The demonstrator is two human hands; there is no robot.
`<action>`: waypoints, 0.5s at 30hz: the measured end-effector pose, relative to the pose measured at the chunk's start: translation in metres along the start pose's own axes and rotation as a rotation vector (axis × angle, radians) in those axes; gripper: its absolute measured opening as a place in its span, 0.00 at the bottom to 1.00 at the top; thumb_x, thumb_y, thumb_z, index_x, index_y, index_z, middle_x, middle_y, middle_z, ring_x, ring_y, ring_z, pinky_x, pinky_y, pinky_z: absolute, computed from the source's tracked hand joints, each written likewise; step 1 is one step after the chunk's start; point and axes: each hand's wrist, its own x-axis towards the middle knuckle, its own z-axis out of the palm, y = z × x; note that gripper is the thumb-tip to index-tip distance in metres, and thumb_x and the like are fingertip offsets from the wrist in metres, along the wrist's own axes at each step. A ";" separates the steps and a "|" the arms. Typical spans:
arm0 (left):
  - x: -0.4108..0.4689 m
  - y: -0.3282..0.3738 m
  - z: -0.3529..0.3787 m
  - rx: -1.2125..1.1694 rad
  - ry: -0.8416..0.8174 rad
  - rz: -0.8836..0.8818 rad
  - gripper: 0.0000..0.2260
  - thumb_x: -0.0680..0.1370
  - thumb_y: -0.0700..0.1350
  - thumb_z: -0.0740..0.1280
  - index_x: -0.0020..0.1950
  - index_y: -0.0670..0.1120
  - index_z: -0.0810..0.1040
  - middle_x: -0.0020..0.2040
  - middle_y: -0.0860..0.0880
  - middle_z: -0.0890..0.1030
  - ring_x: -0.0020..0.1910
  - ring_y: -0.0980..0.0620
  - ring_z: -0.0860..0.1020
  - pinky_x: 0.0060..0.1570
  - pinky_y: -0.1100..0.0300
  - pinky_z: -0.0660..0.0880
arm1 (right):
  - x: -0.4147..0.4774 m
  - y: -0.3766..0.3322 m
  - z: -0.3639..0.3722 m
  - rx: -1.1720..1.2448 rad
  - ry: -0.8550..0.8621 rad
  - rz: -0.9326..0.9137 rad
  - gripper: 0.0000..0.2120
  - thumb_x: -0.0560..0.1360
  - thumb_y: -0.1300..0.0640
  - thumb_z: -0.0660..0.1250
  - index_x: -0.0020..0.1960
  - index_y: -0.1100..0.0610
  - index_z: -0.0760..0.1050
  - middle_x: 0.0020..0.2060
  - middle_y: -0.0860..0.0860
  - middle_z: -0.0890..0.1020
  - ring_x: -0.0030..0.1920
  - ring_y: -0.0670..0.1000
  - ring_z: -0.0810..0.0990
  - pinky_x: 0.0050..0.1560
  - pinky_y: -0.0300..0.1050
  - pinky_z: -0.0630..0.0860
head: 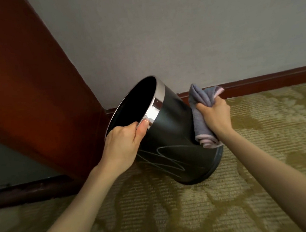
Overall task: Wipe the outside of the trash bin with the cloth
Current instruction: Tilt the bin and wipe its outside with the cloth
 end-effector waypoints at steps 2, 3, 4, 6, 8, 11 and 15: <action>-0.003 0.005 -0.007 -0.034 -0.030 -0.018 0.25 0.79 0.61 0.47 0.27 0.50 0.66 0.21 0.54 0.64 0.19 0.57 0.65 0.25 0.60 0.61 | 0.005 0.000 0.001 -0.042 -0.091 -0.014 0.11 0.70 0.52 0.68 0.48 0.57 0.74 0.41 0.52 0.80 0.40 0.49 0.79 0.35 0.41 0.72; -0.005 0.007 -0.011 -0.049 -0.043 -0.033 0.27 0.79 0.61 0.47 0.26 0.48 0.68 0.20 0.54 0.64 0.19 0.57 0.65 0.25 0.60 0.61 | 0.007 0.000 0.002 -0.068 -0.134 -0.022 0.10 0.70 0.52 0.69 0.47 0.57 0.74 0.40 0.53 0.80 0.39 0.48 0.78 0.32 0.39 0.70; -0.007 0.008 -0.015 -0.063 -0.052 -0.052 0.28 0.79 0.61 0.47 0.26 0.46 0.68 0.20 0.53 0.64 0.19 0.56 0.65 0.25 0.58 0.62 | 0.009 -0.001 0.004 -0.096 -0.170 -0.032 0.10 0.70 0.53 0.69 0.46 0.58 0.74 0.40 0.53 0.80 0.38 0.47 0.78 0.31 0.38 0.67; -0.009 0.007 -0.025 -0.083 -0.052 -0.101 0.28 0.78 0.60 0.48 0.25 0.46 0.67 0.21 0.53 0.64 0.20 0.55 0.65 0.26 0.58 0.63 | 0.013 -0.001 0.009 -0.150 -0.222 -0.039 0.12 0.69 0.53 0.70 0.46 0.60 0.75 0.40 0.55 0.80 0.37 0.49 0.77 0.29 0.38 0.65; -0.009 0.004 -0.034 -0.093 -0.048 -0.156 0.27 0.78 0.60 0.49 0.24 0.48 0.66 0.21 0.53 0.65 0.20 0.56 0.65 0.25 0.60 0.63 | 0.015 0.000 0.016 -0.204 -0.281 -0.024 0.14 0.69 0.52 0.70 0.47 0.61 0.75 0.42 0.56 0.80 0.39 0.52 0.77 0.30 0.40 0.65; -0.006 -0.005 -0.044 -0.102 -0.076 -0.240 0.29 0.79 0.60 0.49 0.27 0.41 0.70 0.22 0.50 0.68 0.22 0.54 0.68 0.26 0.54 0.67 | 0.016 0.001 0.026 -0.279 -0.353 0.000 0.13 0.70 0.51 0.70 0.45 0.60 0.72 0.44 0.57 0.79 0.41 0.54 0.76 0.34 0.43 0.66; -0.004 -0.017 -0.048 -0.216 -0.132 -0.290 0.29 0.78 0.60 0.53 0.32 0.38 0.75 0.22 0.50 0.72 0.21 0.52 0.72 0.26 0.53 0.71 | 0.021 -0.005 0.033 -0.303 -0.369 0.013 0.14 0.70 0.52 0.70 0.46 0.61 0.72 0.44 0.57 0.78 0.40 0.55 0.74 0.36 0.44 0.65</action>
